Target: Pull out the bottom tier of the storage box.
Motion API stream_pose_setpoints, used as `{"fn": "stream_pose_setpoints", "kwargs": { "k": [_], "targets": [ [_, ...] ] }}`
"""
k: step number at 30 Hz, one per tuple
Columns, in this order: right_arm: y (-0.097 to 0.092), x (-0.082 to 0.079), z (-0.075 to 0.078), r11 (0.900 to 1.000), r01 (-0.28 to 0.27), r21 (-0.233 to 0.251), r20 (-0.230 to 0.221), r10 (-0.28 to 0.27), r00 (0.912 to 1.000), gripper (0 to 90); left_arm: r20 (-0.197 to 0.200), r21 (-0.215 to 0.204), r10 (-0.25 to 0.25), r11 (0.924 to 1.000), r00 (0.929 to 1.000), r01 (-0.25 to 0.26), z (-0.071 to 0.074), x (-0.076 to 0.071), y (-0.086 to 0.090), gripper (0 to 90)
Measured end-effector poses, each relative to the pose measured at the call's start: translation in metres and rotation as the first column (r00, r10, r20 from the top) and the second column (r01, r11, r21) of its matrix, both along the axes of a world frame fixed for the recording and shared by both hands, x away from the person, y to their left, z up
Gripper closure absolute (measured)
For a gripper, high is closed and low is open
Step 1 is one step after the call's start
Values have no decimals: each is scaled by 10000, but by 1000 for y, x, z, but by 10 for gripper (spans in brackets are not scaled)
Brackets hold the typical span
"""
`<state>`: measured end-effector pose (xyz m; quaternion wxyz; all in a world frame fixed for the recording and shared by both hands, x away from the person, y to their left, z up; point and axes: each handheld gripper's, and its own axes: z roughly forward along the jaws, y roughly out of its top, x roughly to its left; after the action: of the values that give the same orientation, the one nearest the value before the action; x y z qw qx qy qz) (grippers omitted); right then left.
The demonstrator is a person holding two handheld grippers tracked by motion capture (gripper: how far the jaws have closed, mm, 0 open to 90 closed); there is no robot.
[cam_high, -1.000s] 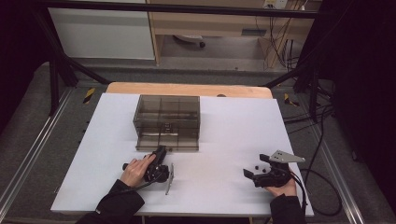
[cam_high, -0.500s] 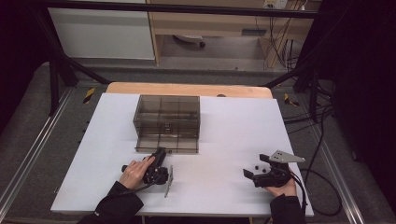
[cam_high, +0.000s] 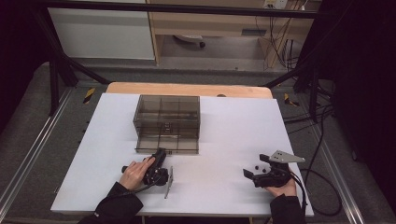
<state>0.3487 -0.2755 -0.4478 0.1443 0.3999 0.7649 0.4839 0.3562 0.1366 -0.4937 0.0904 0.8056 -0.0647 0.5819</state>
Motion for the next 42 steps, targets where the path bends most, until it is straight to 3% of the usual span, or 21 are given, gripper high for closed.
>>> {"fn": "stream_pose_setpoints", "kwargs": {
  "k": [11,20,23,30,34,38,40,42],
  "targets": [
    [-1,0,0,10000,31,24,23,-31,10000,8,-473,-448,167,9988,9987,-189,5,1,1,632],
    [-1,0,1,10000,51,66,-29,-51,10000,9,-1270,-1322,456,9893,9909,-624,15,1,3,504],
    [-1,-1,1,10000,64,77,-20,-64,10000,10,-1622,-1794,581,9799,9850,-874,20,2,5,450],
    [-1,-1,1,10000,49,71,-35,-49,10000,10,-2283,-2419,699,9621,9711,-1262,28,3,9,350],
    [-1,0,1,10000,66,69,-41,-65,10000,10,-2792,-2809,703,9477,9576,-1515,32,4,12,319],
    [-1,-1,1,10000,66,65,-32,-66,10000,10,-3433,-3337,729,9225,9364,-1941,36,5,15,285],
    [-2,-1,1,10000,74,54,-32,-74,10000,10,-3614,-3512,699,9135,9298,-2052,38,5,17,262],
    [-2,-1,2,10000,77,58,-33,-77,10000,10,-3890,-3769,645,8991,9190,-2227,40,5,18,254]
  ]
}}
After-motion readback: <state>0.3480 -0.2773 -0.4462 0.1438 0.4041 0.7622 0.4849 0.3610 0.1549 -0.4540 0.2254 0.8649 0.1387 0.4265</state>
